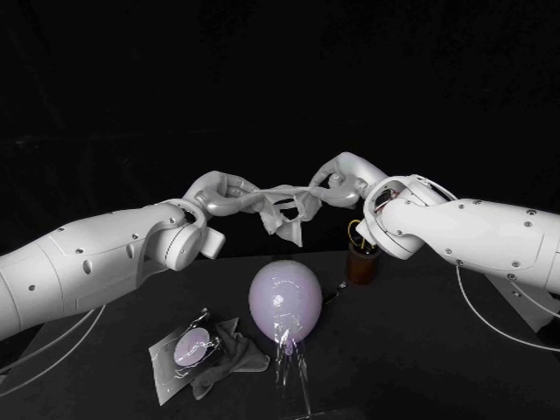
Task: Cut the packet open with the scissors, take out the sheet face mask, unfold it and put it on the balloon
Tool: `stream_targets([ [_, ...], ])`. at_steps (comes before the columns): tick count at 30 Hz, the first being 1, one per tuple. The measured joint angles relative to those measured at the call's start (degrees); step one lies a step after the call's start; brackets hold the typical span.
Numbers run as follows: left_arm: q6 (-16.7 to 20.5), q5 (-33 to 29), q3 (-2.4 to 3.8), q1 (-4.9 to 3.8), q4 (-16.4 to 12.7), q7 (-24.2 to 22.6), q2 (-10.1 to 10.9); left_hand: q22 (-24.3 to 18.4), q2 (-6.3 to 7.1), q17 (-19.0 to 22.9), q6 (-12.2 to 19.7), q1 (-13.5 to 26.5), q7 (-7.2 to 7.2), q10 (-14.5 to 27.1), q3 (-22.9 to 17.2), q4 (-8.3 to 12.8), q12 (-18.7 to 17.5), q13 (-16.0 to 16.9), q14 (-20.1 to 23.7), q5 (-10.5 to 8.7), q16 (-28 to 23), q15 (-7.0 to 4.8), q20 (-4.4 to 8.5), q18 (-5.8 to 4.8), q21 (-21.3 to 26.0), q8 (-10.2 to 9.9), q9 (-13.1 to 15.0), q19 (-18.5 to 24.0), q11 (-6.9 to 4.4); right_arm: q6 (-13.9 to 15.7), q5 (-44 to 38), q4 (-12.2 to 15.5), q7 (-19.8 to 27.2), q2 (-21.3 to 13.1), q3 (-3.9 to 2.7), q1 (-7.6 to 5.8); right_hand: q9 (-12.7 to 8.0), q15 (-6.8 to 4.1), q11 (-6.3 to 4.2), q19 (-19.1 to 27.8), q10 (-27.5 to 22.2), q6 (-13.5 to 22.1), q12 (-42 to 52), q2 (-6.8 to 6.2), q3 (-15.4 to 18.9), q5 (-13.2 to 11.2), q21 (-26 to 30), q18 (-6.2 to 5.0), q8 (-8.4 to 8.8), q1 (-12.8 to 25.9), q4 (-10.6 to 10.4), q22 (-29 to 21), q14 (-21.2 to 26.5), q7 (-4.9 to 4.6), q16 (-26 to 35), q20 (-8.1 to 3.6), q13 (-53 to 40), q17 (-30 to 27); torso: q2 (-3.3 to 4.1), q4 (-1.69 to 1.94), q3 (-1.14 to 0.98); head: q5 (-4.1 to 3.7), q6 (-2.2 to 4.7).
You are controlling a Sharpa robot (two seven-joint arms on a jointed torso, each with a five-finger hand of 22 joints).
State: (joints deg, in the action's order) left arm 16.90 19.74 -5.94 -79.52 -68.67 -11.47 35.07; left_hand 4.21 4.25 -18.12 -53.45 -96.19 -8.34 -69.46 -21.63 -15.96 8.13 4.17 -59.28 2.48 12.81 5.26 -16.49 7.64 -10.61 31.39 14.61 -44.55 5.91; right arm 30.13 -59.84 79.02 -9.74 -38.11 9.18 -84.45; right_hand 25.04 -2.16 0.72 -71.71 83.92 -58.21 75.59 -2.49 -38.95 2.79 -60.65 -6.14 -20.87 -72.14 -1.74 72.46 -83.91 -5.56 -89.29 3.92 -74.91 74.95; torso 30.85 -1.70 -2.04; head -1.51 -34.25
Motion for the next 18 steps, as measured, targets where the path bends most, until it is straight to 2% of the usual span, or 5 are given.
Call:
stream_targets([
  [6, -3.7, 5.4, 0.10, -3.17, 1.6, 1.0, 0.2, 0.2, 1.04, -0.5, -0.3, 1.0, -0.29, -0.6, -2.1, 0.7, 0.0, 0.2, 0.0, 0.18, 0.6, 0.00, 0.10, -0.02, -0.5, -0.2, 0.2, -0.7, -0.19, 0.1, -0.6, 0.1, 1.5, -0.8, 0.02, 0.02, 0.0, 0.01, 0.00, 0.0, 0.0, 0.1, 0.0, -0.01, 0.0, -0.1, 0.0, 0.01, 0.00, 0.0, 0.0, 0.2, 0.0, 0.07, 0.0, 0.00, 0.0, 0.0, 0.02, 0.02, -0.02, -0.13, -0.10],
  [9, -5.9, 8.8, 0.15, -4.70, 2.3, 1.8, 0.1, 0.3, 1.13, -0.7, -0.3, 1.1, -0.29, -0.8, -2.6, 0.9, 0.0, 0.3, 0.0, 0.19, 0.7, 0.00, 0.11, -0.05, -0.6, -0.2, 0.2, -1.1, -0.36, 0.0, -1.9, 0.1, 2.8, -1.3, 0.02, -0.11, 0.0, 0.01, 0.00, 0.0, 0.0, 0.1, 0.0, -0.01, 0.0, 0.0, 0.0, 0.01, 0.00, 0.0, 0.0, 0.3, 0.0, 0.08, -0.1, 0.00, 0.0, 0.0, 0.00, 0.03, -0.02, -0.20, -0.13],
  [14, -9.2, 14.2, 0.15, -6.44, 3.1, 3.1, -0.1, 0.5, 1.59, -1.0, -0.3, 1.6, -0.29, -1.4, -3.1, 1.4, 0.0, 0.5, -0.3, 0.19, 1.3, -0.31, 0.16, 0.81, -1.2, -0.3, 0.2, -1.7, -0.38, -0.5, -5.6, 0.5, 4.6, -2.0, 0.02, -0.81, 0.0, 0.01, 0.00, 0.0, 0.0, 0.2, 0.3, -0.09, 0.0, 0.0, -0.5, 0.01, 0.00, 0.1, 0.0, 0.5, 0.0, 0.17, -0.1, 0.00, 0.0, -0.1, -0.07, 0.03, -0.05, -0.19, -0.04],
  [18, -12.0, 18.5, 0.15, -7.05, 3.4, 4.3, -0.1, 0.7, 1.89, -1.4, -0.4, 1.9, -0.18, -1.6, -3.5, 1.7, 0.3, 0.7, -0.6, 0.18, 1.6, -0.51, 0.21, 0.81, -1.5, -0.4, 0.2, -2.1, -0.58, -0.9, -8.2, 1.0, 5.7, -2.6, -0.04, -1.38, 0.0, 0.01, 0.01, -0.2, 0.0, 0.2, 0.4, -0.09, 0.1, 0.0, -0.5, 0.02, 0.00, 0.1, 0.0, 0.7, 0.0, 0.17, -0.1, 0.21, 0.0, 0.0, -0.07, 0.01, -0.05, -0.17, 0.12],
])
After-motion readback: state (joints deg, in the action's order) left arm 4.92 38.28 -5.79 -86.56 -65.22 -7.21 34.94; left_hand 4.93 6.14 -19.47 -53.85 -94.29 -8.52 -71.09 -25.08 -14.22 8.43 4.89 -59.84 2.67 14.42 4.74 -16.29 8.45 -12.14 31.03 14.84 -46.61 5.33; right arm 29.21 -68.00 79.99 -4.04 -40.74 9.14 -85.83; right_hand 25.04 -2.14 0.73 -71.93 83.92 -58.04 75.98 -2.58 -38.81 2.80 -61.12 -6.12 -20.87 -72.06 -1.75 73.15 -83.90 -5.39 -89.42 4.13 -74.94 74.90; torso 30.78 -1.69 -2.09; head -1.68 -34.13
